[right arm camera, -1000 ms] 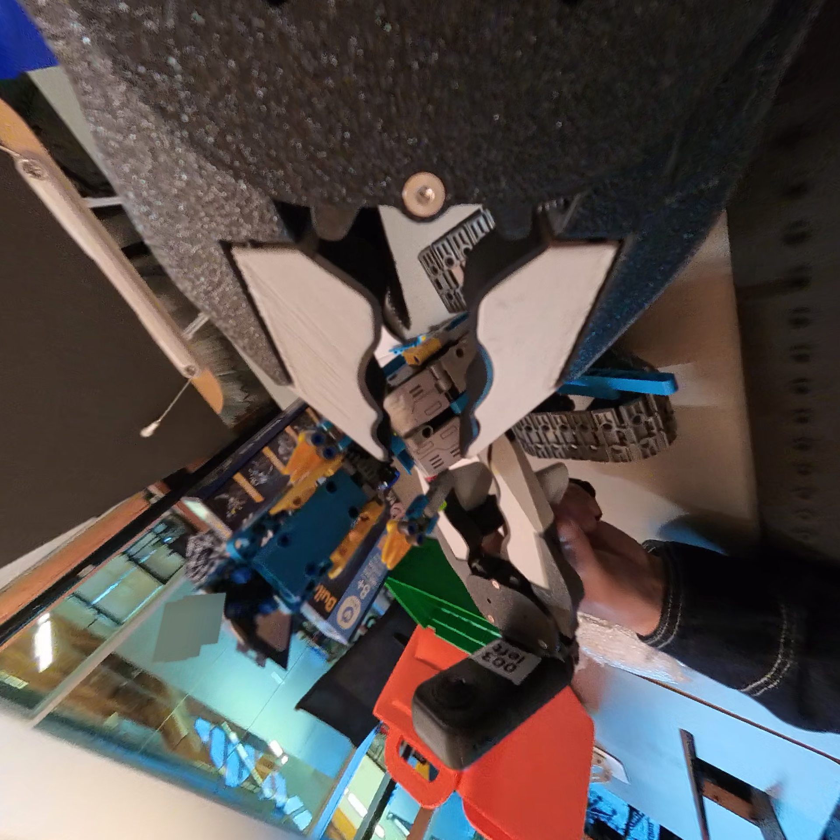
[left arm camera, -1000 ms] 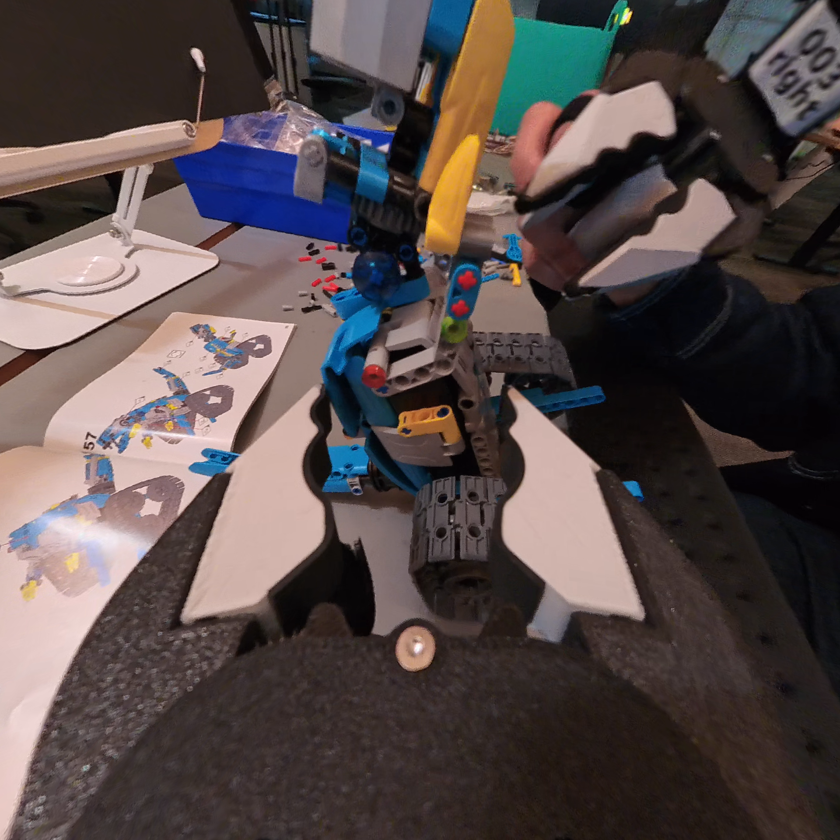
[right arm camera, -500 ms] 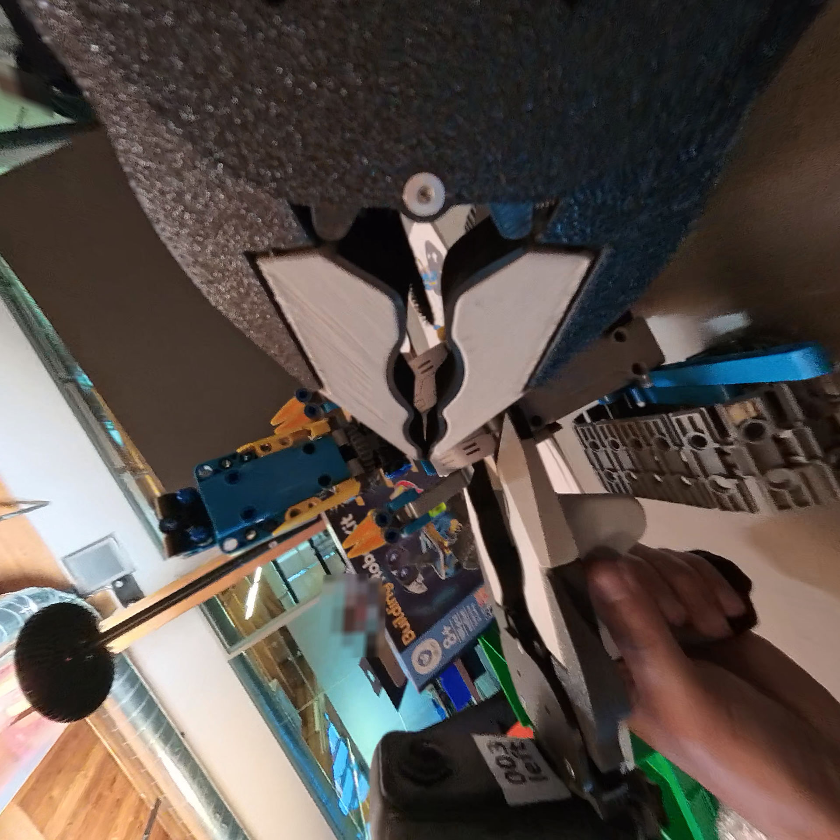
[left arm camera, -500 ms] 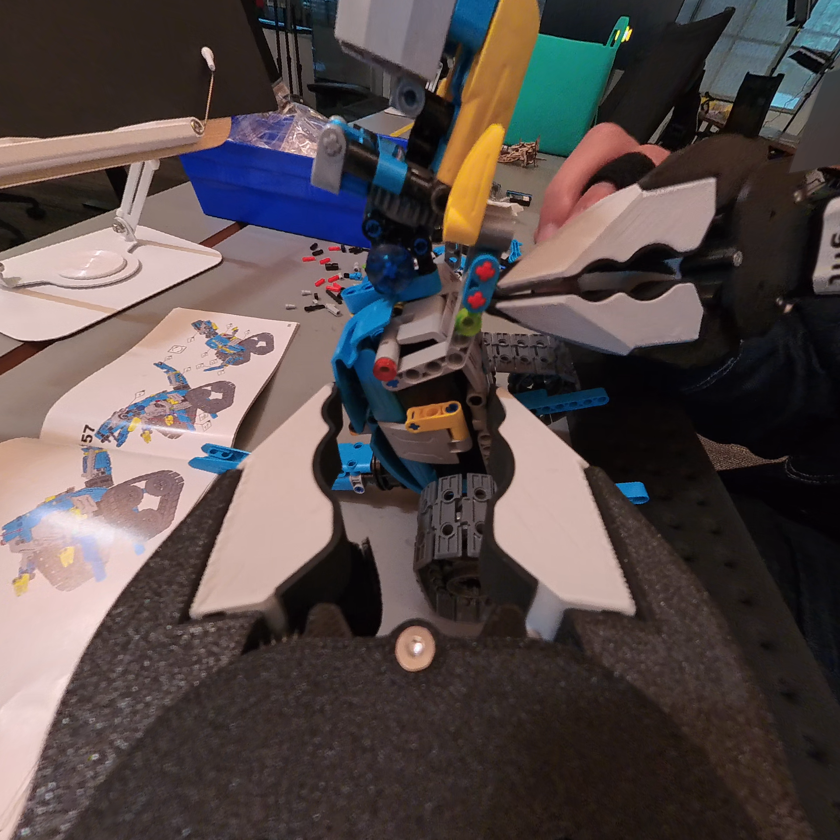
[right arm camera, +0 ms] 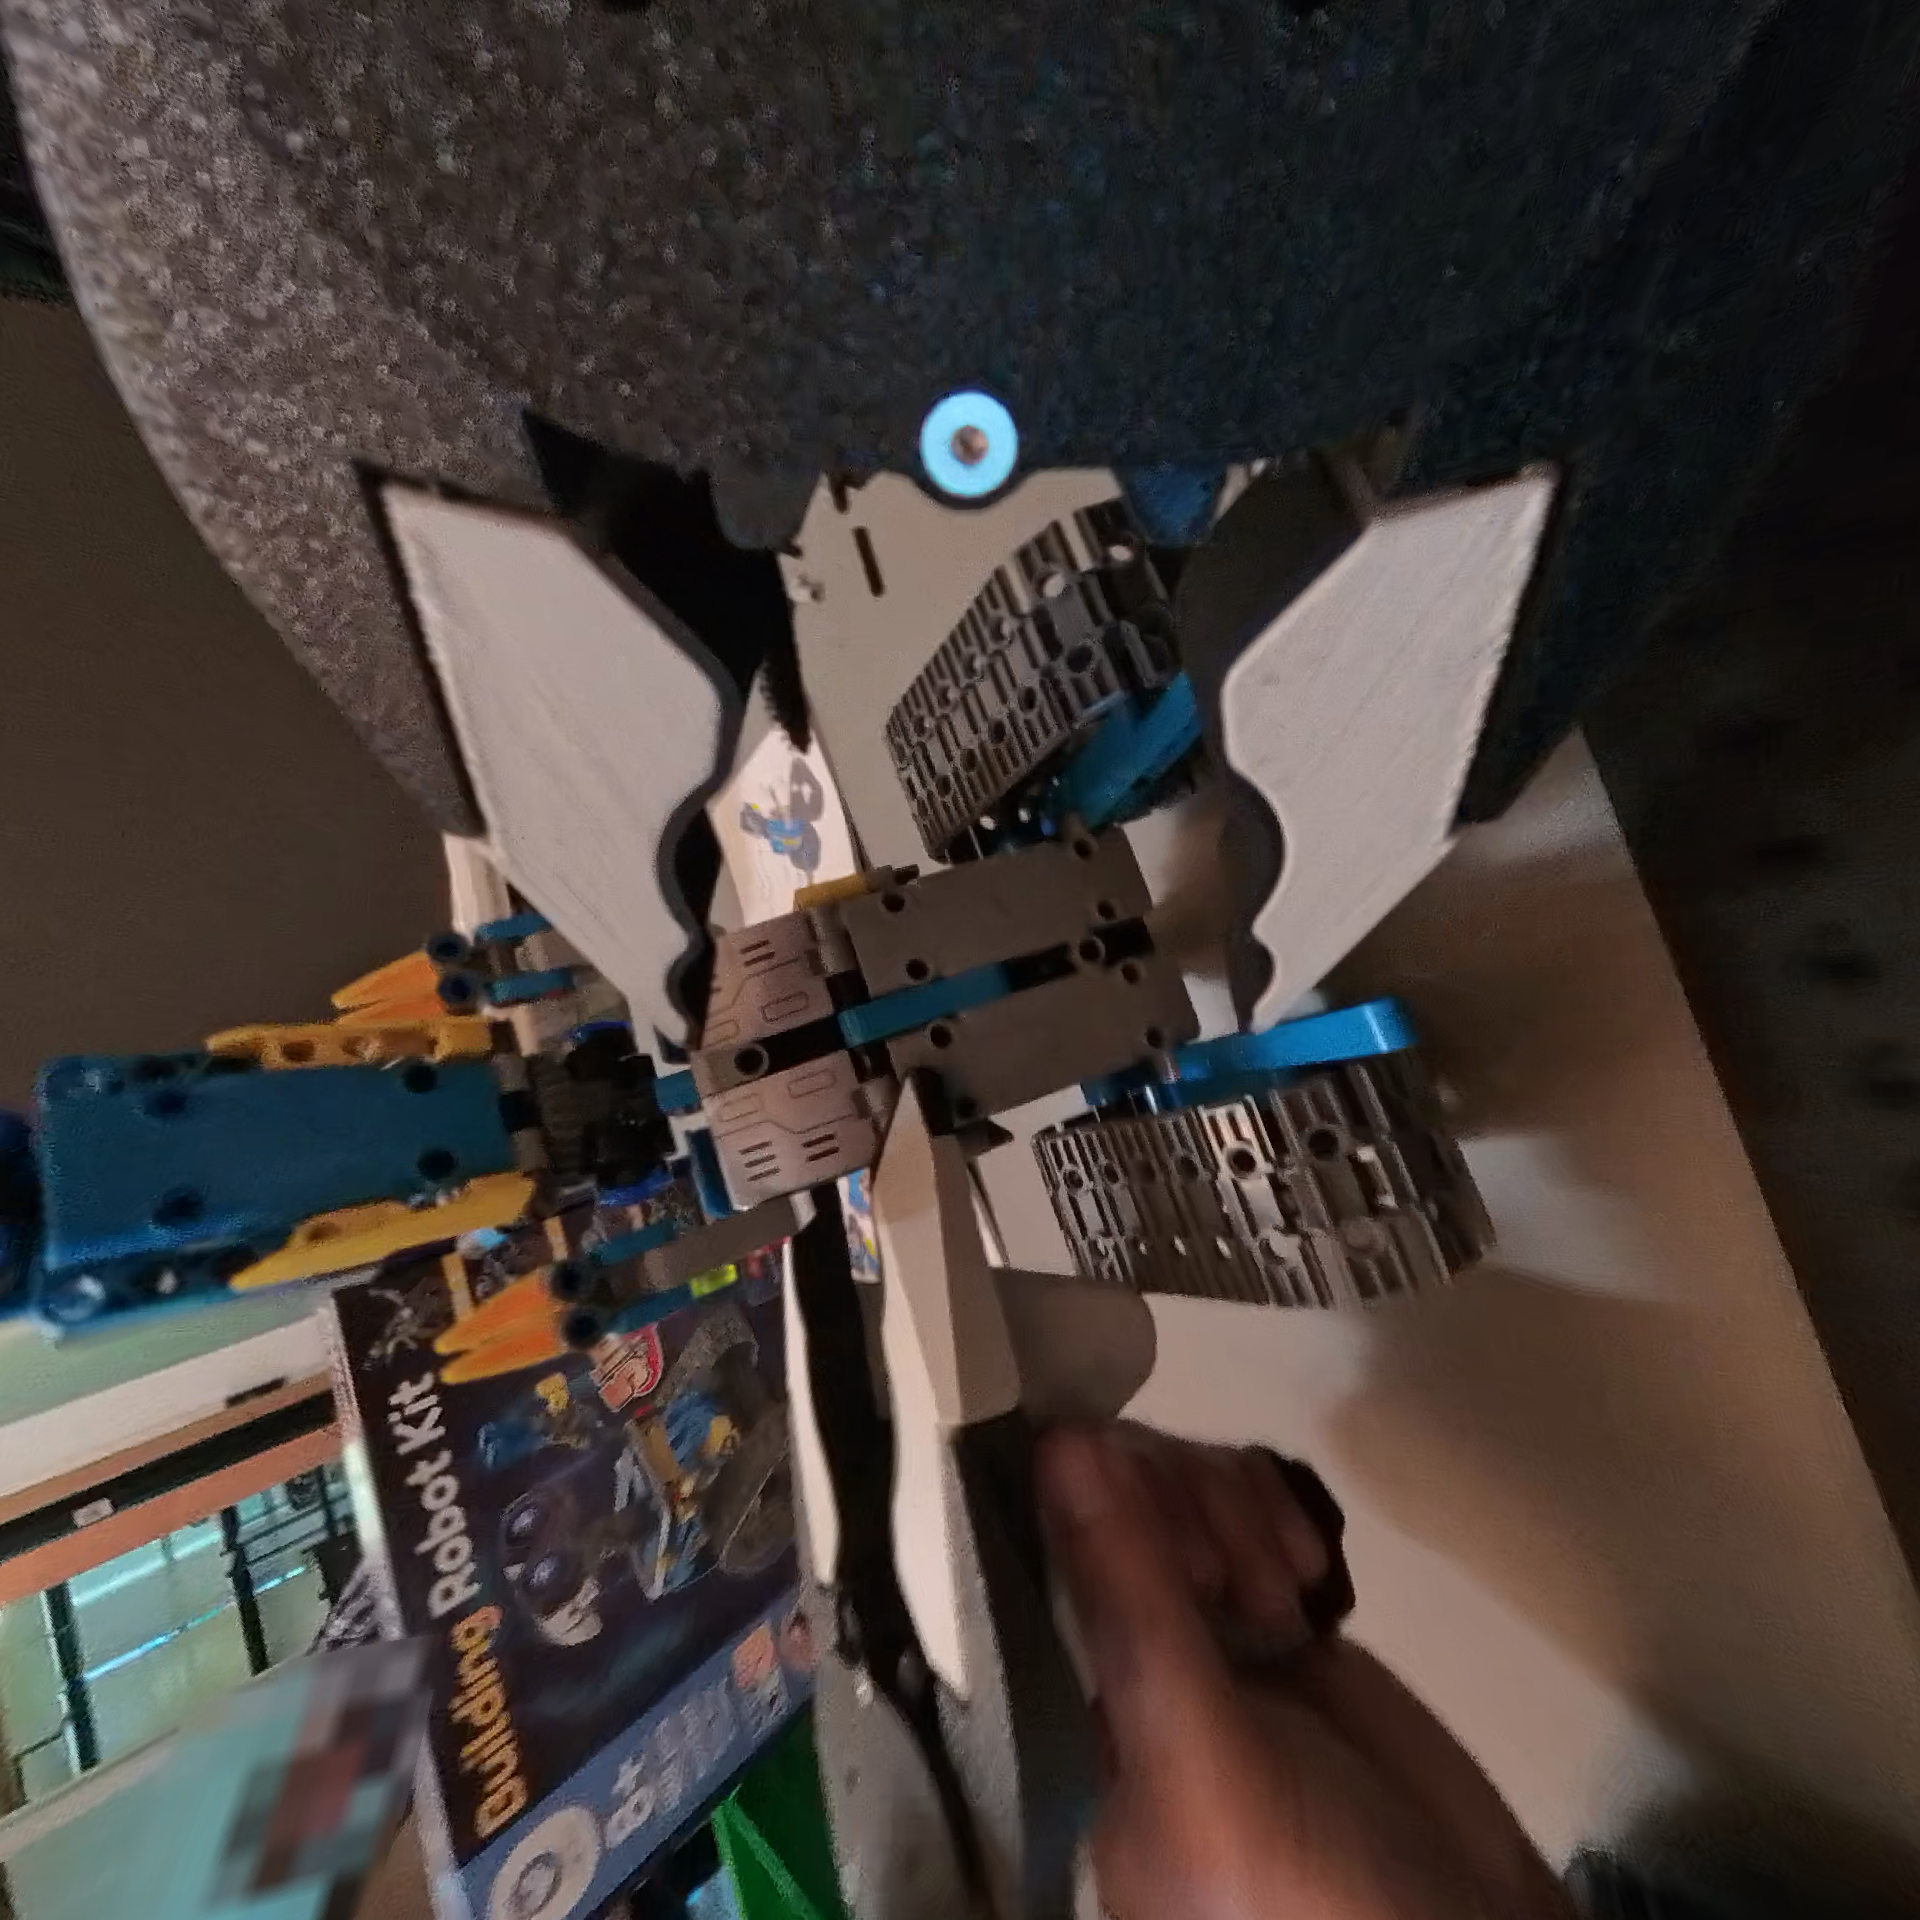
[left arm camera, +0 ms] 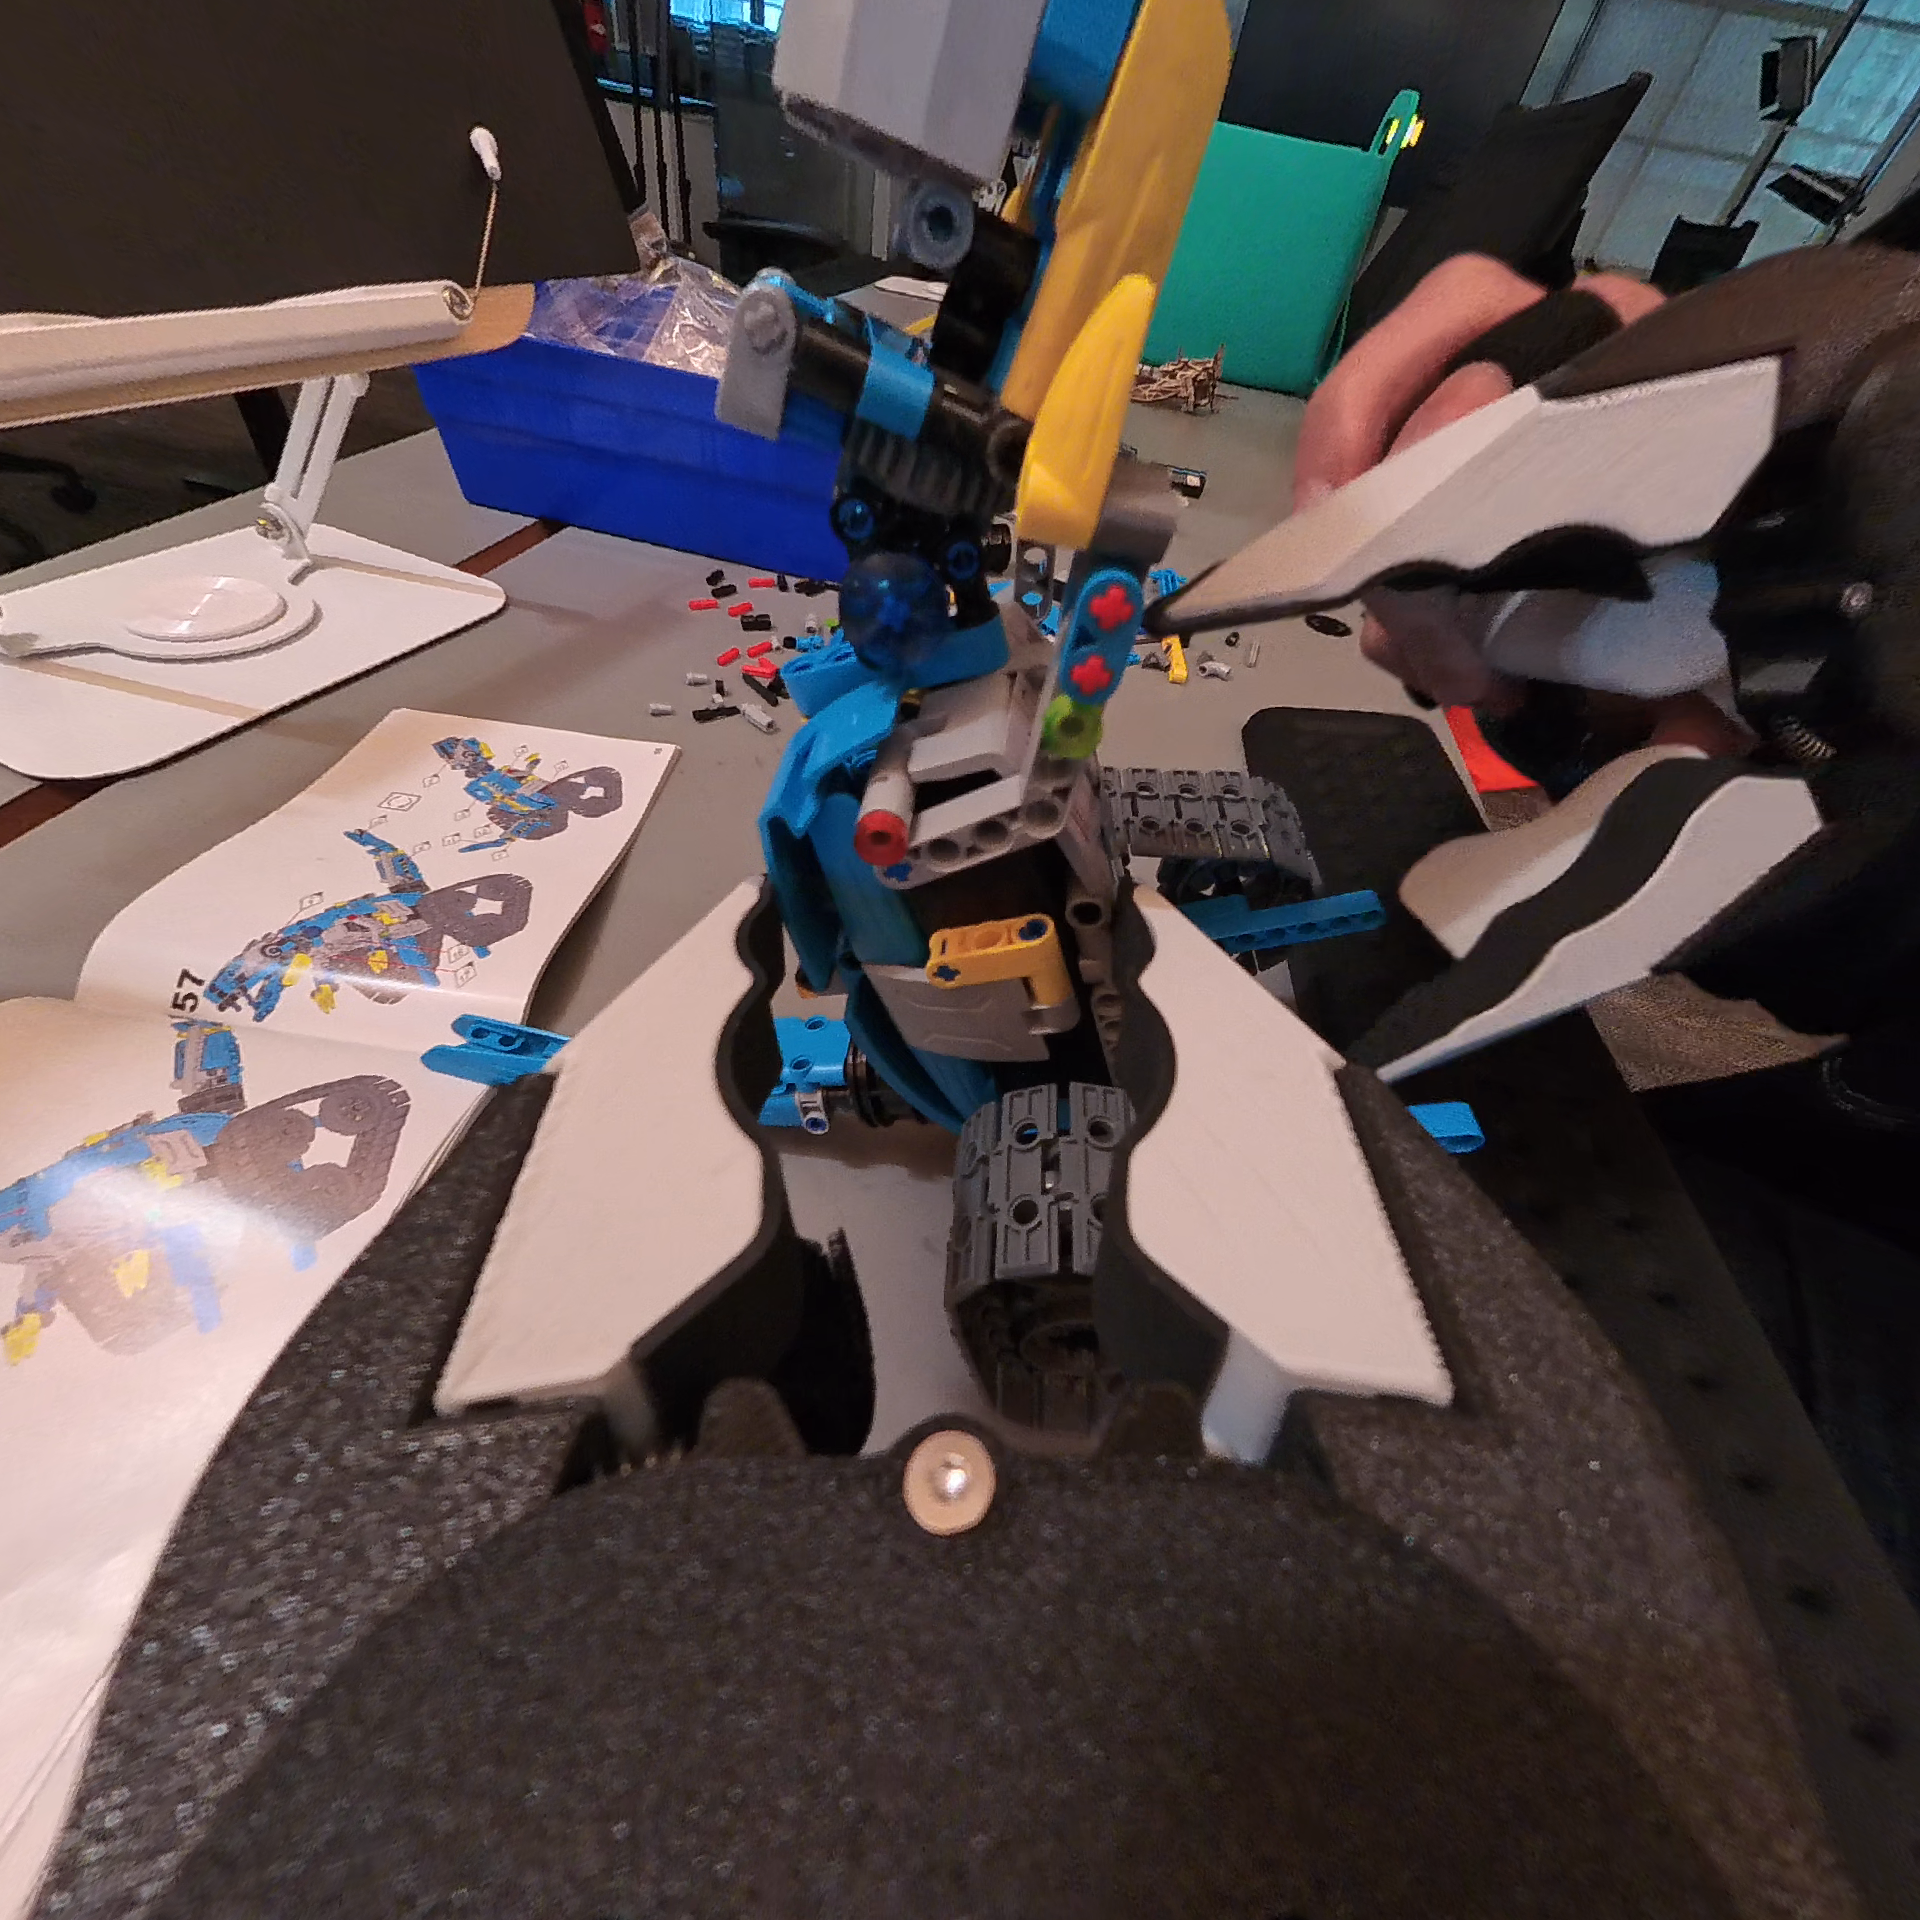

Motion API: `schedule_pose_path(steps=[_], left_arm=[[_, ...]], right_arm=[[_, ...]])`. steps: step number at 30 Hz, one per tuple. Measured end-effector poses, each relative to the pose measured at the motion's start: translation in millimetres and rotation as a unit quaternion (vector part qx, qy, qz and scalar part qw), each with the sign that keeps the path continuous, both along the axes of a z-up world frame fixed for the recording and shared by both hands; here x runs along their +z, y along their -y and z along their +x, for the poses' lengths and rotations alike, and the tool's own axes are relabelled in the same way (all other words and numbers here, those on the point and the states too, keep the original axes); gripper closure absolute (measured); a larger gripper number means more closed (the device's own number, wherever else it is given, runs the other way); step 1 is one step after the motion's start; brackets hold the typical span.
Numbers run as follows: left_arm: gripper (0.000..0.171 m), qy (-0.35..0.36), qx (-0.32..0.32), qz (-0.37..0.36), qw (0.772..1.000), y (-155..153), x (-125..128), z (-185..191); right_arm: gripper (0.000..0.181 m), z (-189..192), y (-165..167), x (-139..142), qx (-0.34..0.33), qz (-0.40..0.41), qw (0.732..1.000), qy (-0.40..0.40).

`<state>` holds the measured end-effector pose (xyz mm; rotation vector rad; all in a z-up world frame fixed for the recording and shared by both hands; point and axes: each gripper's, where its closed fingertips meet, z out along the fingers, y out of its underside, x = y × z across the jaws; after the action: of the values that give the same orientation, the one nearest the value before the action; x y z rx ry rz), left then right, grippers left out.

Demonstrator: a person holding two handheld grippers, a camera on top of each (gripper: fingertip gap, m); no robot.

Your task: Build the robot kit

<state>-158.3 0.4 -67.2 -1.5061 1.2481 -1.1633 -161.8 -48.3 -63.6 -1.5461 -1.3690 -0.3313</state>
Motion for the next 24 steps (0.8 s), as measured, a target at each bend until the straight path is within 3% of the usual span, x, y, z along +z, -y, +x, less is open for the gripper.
schedule_pose_path(steps=[6, 14, 24], left_arm=[[0.108, 0.000, 0.001, -0.001, 1.000, 0, 0, 0], [0.109, 0.003, -0.003, 0.004, 1.000, 2, 1, -1], [0.109, 0.007, -0.005, -0.006, 1.000, 0, 0, -1]], right_arm=[[0.072, -4, -9, -14, -0.007, -0.020, 0.995, 0.101], [0.072, -7, -13, -15, -0.012, -0.050, 0.988, 0.146], [0.075, -2, -15, -15, -0.036, -0.019, 0.983, 0.178]])
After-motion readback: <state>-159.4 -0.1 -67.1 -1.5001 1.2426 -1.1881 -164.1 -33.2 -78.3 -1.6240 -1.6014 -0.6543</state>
